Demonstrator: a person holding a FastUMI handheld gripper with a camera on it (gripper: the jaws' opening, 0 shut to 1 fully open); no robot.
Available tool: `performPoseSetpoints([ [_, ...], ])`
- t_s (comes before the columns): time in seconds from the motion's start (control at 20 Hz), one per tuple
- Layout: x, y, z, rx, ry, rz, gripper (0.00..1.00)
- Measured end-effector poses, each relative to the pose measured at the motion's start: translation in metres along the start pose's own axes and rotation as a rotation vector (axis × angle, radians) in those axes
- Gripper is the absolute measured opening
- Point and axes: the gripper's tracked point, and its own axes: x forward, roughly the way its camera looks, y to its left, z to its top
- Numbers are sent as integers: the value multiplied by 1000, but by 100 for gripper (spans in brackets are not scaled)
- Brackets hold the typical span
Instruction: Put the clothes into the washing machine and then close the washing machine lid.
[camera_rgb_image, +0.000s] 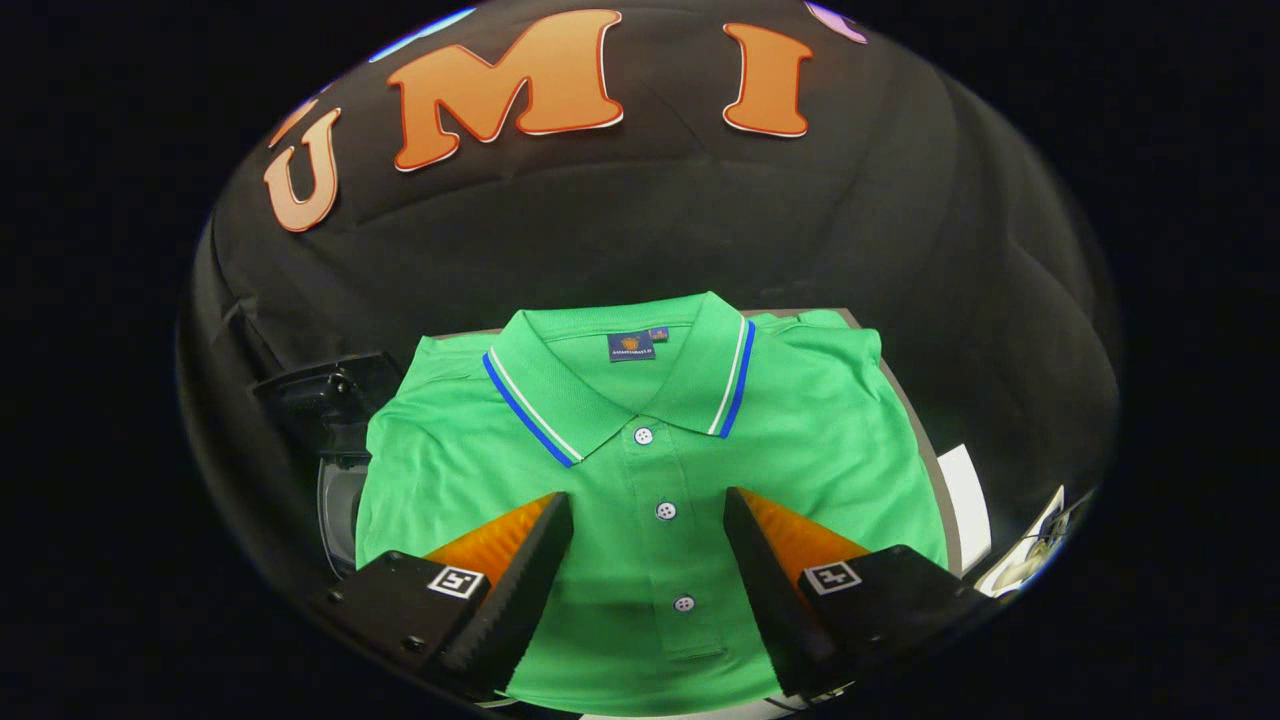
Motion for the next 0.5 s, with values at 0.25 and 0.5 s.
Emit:
performPoseSetpoints([
  [0.25, 1, 3, 1, -13, 61, 3, 99],
  [0.5, 0, 8, -1, -54, 109, 21, 86],
])
